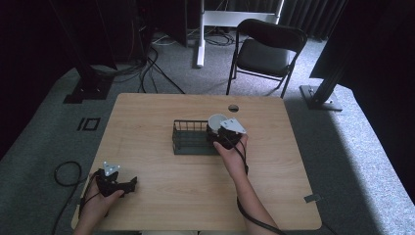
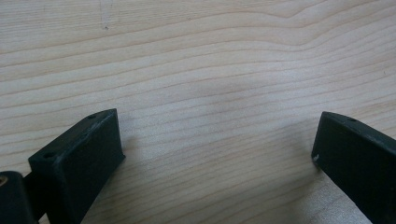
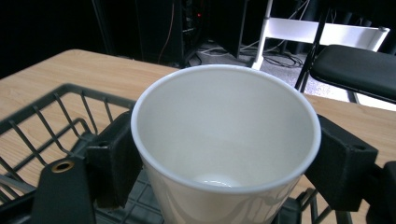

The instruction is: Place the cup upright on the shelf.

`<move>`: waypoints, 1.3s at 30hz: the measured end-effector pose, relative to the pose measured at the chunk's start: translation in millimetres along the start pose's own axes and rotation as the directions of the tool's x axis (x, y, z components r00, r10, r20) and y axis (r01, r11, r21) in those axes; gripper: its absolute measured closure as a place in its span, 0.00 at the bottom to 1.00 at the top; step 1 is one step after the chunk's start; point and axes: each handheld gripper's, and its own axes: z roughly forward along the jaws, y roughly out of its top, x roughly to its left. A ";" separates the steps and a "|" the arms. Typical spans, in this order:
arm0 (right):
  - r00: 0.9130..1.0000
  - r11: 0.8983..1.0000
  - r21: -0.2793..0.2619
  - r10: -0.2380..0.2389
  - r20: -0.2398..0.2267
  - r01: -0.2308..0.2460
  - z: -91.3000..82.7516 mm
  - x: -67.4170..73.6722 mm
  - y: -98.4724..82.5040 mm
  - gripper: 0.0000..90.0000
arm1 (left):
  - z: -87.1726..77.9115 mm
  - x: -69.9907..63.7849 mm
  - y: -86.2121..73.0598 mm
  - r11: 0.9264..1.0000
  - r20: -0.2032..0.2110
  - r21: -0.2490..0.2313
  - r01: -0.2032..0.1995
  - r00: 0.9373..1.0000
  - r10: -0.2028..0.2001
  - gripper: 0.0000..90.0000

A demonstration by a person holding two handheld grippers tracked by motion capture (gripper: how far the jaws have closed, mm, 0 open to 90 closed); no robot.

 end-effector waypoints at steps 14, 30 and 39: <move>0.999 1.000 0.007 0.006 -0.047 -0.006 1.6 -2.9 -2.4 0.14 | 0.0 0.0 0.0 1.000 0.000 0.000 0.000 1.000 0.000 0.02; 0.998 1.000 -0.015 -0.010 -0.066 0.009 -23.5 -10.1 1.6 0.13 | -0.1 0.2 0.1 1.000 -0.001 0.001 -0.004 1.000 0.004 0.02; 0.998 1.000 -0.025 -0.008 -0.066 0.006 -39.0 -20.5 -7.1 0.13 | 0.1 -0.1 0.0 1.000 0.000 -0.001 0.001 1.000 -0.001 0.02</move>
